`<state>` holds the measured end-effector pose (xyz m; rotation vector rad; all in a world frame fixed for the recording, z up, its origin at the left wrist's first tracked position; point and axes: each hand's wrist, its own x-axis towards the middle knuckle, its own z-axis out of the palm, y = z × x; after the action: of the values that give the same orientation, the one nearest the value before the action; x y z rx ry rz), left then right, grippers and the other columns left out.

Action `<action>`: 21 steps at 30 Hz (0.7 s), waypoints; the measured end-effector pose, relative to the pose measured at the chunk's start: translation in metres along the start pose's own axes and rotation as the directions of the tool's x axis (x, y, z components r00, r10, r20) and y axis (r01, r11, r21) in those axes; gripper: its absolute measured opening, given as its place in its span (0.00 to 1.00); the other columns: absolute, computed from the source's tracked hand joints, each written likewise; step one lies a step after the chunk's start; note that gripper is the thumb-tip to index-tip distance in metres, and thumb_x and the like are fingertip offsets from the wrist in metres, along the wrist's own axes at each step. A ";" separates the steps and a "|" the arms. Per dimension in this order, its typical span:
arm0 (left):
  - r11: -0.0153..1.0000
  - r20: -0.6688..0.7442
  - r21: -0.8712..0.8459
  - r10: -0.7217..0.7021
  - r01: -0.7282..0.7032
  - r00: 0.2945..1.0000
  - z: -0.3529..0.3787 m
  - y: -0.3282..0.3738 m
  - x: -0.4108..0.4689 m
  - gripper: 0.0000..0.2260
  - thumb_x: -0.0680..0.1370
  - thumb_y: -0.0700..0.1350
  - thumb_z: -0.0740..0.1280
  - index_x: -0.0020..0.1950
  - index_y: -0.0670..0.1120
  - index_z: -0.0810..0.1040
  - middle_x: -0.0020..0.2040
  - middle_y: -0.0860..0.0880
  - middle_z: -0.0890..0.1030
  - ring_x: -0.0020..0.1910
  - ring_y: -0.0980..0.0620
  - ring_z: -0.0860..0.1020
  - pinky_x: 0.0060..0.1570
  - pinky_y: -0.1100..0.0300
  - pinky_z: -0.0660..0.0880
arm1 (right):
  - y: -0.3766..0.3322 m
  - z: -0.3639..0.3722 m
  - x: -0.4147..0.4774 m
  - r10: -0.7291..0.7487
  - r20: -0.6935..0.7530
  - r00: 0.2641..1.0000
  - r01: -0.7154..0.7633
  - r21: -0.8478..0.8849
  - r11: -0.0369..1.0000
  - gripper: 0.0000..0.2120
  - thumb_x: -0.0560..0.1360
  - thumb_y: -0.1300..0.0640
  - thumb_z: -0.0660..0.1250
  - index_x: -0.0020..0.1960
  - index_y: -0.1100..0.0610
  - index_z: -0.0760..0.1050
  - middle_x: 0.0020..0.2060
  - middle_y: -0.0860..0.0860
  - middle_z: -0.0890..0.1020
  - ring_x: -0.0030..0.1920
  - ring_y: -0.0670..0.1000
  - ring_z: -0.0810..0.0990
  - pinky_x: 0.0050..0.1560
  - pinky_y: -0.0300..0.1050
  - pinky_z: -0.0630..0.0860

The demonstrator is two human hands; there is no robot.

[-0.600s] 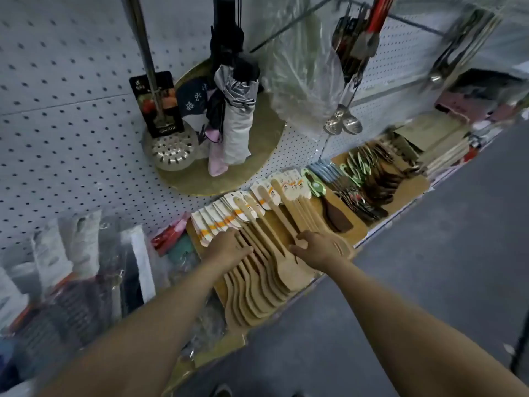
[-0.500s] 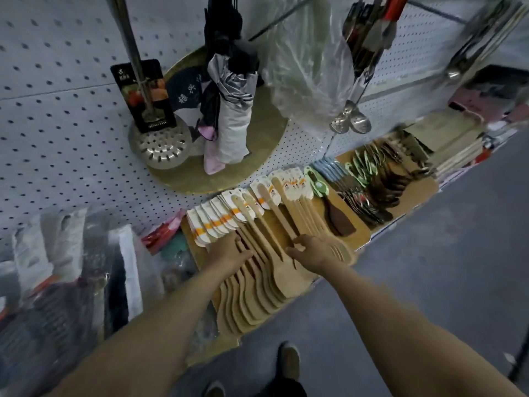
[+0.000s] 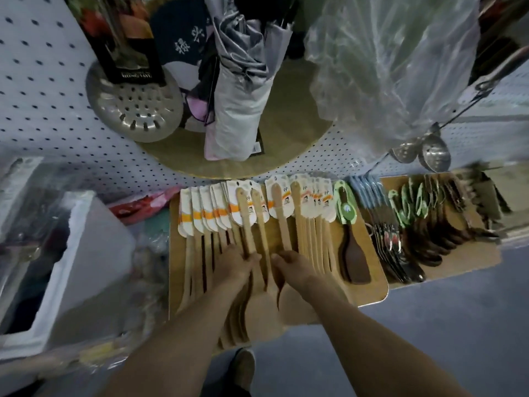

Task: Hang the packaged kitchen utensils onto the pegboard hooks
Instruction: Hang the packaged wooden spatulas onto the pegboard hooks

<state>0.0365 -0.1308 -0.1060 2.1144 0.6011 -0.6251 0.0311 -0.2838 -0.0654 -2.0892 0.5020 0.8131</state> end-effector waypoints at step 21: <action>0.820 -0.061 -0.558 -0.197 0.130 0.979 -0.011 -0.083 -0.049 0.04 0.73 0.38 0.75 0.44 0.41 0.81 0.39 0.47 0.83 0.40 0.53 0.83 0.42 0.62 0.79 | 0.006 0.038 0.055 0.159 0.114 0.981 -0.184 0.268 0.945 0.08 0.81 0.51 0.66 0.53 0.54 0.81 0.50 0.55 0.85 0.53 0.57 0.83 0.64 0.57 0.78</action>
<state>-0.0487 -0.0869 -0.1183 1.5656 0.9165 -0.3589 0.0522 -0.2600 -0.1244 -1.7597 0.7142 0.8783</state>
